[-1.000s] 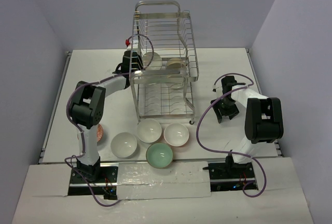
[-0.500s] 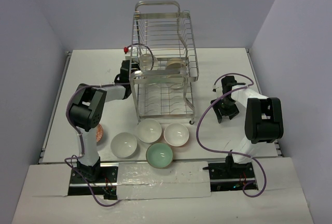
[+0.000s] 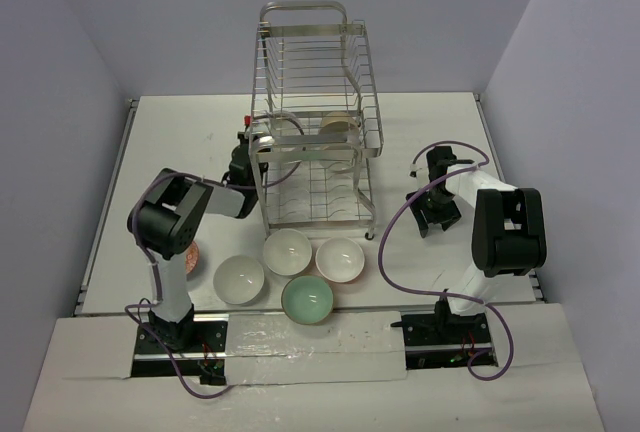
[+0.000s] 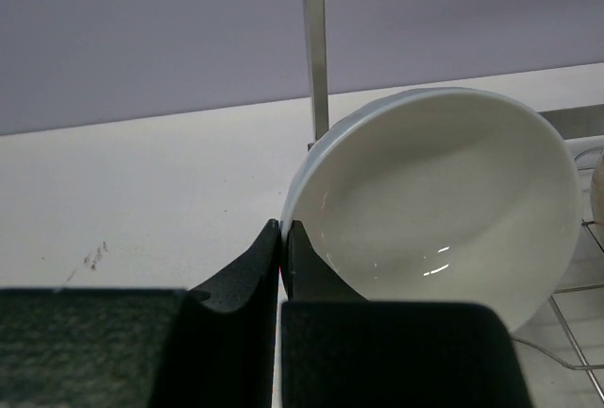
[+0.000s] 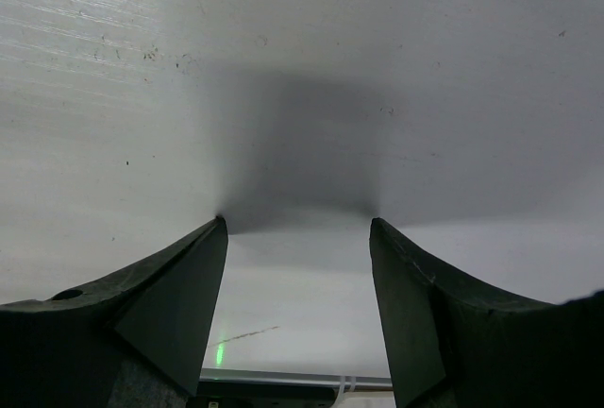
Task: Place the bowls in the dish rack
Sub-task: Pick up the bowl from the dish rack, then insert the bowl into the dish rack.
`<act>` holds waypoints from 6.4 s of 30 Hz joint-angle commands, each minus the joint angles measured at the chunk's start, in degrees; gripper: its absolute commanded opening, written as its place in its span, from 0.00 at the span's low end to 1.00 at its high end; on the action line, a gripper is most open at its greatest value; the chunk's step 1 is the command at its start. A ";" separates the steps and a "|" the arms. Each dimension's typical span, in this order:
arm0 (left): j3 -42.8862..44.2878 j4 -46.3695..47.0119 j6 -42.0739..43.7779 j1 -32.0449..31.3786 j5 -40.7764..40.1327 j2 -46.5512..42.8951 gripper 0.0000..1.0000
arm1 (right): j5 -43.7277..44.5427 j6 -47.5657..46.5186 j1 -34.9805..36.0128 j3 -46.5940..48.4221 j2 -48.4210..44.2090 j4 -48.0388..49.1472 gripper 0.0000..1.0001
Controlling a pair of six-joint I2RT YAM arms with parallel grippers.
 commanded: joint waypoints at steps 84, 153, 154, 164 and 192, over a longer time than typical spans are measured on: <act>6.25 46.32 49.22 -3.03 15.45 18.36 0.00 | 6.56 -0.92 0.07 -3.00 4.47 3.31 0.71; 0.89 42.54 55.47 -0.48 14.05 6.94 0.47 | 8.58 -0.74 0.07 -3.88 4.03 4.10 0.71; 0.54 42.45 55.38 -0.48 14.05 6.24 0.47 | 8.58 -0.83 0.07 -3.97 4.03 4.01 0.71; -4.47 41.05 54.50 -0.39 14.40 2.10 0.47 | 9.46 -0.83 0.07 -4.14 4.03 4.27 0.71; -13.34 38.32 51.42 6.81 11.32 -5.63 0.51 | 10.25 -0.65 0.25 -4.41 4.03 4.45 0.71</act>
